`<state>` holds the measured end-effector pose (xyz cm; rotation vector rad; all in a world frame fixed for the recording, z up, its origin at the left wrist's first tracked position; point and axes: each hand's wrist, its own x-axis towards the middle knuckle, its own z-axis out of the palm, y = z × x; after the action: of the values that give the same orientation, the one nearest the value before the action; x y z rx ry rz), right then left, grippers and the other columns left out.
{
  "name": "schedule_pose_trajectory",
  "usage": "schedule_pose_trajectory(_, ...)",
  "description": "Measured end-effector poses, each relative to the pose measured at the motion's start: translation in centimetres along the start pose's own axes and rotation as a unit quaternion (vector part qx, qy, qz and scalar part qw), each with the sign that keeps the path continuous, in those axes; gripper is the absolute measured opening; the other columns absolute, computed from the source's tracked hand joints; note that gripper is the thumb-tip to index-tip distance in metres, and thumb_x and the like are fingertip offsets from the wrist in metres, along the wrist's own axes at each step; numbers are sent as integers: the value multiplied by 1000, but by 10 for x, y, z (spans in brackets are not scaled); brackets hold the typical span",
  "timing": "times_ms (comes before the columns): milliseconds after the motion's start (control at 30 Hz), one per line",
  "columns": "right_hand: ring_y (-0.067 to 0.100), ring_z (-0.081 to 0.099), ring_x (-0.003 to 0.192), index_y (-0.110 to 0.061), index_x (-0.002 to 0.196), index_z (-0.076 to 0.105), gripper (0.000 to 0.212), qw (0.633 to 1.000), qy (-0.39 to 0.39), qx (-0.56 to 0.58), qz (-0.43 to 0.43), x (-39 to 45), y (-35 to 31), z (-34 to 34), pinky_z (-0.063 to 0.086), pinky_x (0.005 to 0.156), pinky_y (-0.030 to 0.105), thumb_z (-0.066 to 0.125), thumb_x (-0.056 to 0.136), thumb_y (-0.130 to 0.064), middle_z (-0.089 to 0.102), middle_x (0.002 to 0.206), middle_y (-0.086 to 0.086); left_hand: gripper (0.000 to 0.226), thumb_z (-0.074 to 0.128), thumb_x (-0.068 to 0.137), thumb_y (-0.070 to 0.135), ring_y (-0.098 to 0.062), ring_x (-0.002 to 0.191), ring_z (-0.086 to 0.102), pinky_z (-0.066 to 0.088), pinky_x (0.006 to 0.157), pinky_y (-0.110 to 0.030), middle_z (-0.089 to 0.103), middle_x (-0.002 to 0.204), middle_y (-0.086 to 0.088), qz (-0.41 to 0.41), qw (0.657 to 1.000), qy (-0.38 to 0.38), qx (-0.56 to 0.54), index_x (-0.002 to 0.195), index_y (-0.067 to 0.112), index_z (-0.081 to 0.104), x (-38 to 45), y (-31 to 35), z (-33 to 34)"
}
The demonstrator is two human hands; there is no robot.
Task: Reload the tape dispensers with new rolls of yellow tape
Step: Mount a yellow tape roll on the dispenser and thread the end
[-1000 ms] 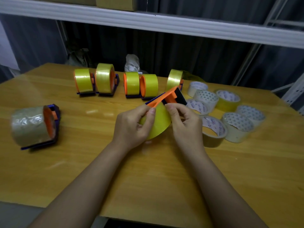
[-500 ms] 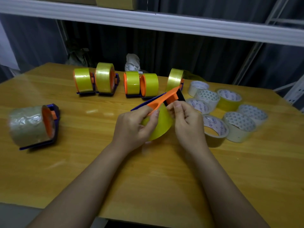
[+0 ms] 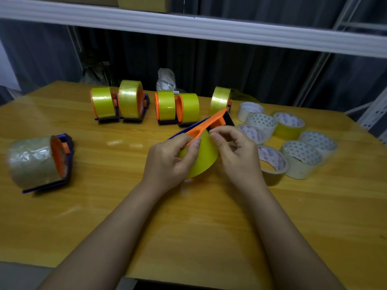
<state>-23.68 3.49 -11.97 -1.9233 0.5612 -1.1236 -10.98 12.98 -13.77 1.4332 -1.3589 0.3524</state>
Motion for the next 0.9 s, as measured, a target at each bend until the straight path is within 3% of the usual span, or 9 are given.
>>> schedule_pose_trajectory(100, 10, 66, 91, -22, 95, 73, 9, 999, -28, 21, 37, 4, -1, -4, 56, 78, 33, 66, 90, -18, 72, 96, -4, 38, 46, 94, 32, -21, 50, 55, 41, 42, -37, 61, 63, -4, 9, 1000, 6, 12, 79, 4, 66, 2, 0, 0)
schedule_pose_trajectory(200, 5, 66, 79, -26, 87, 73, 12, 999, 5, 26, 46, 5, 2, -4, 54, 71, 27, 67, 89, -16, 72, 85, -7, 37, 46, 94, 32, -21, 51, 56, 41, 43, -38, 62, 65, -3, 1, 1000, 8, -4, 80, 5, 67, 2, 1, 1)
schedule_pose_trajectory(433, -2, 50, 74, -18, 85, 56, 14, 988, 30, -143, -51, 0, 3, 7, 34, 65, 7, 54, 94, -7, 56, 80, -9, 38, 45, 95, 34, -16, 47, 51, 39, 41, -32, 57, 61, 2, 25, 1000, -4, 5, 78, 8, 66, 3, 3, 1)
schedule_pose_trajectory(533, -2, 48, 74, -19, 85, 53, 16, 987, 36, -151, -31, 1, 4, 6, 34, 64, 8, 53, 95, -7, 55, 81, -7, 48, 43, 93, 55, -13, 49, 50, 40, 45, -34, 56, 62, 3, -8, 999, -38, -9, 78, 14, 63, 4, 4, 1)
schedule_pose_trajectory(633, -2, 47, 73, -19, 86, 53, 15, 986, 44, -159, -14, 3, 6, 4, 33, 63, 9, 52, 95, -8, 52, 81, -9, 50, 52, 75, 73, -16, 56, 49, 37, 48, -29, 48, 60, 9, -53, 994, -85, -38, 74, 24, 50, 5, 5, 0)
schedule_pose_trajectory(700, 0, 46, 73, -17, 86, 54, 14, 984, 56, -166, -13, 4, 6, 2, 35, 63, 11, 51, 95, -7, 53, 83, -7, 44, 63, 69, 66, -16, 55, 50, 39, 49, -34, 49, 59, 6, -65, 991, -102, -51, 71, 25, 48, 7, 5, 1)
schedule_pose_trajectory(800, 6, 46, 75, -15, 87, 54, 14, 980, 80, -183, -22, 4, 5, 2, 36, 65, 9, 51, 95, -5, 55, 84, -4, 34, 63, 76, 56, -18, 55, 53, 42, 51, -43, 54, 62, -1, -84, 985, -122, -89, 70, 24, 53, 8, 8, 0)
schedule_pose_trajectory(900, 10, 48, 75, -13, 87, 56, 13, 978, 96, -186, -22, 5, 6, 3, 36, 64, 9, 52, 95, -4, 55, 82, -3, 13, 59, 83, 51, -18, 57, 57, 46, 51, -41, 59, 67, 2, -85, 978, -153, -114, 76, 40, 58, 9, 9, -2)
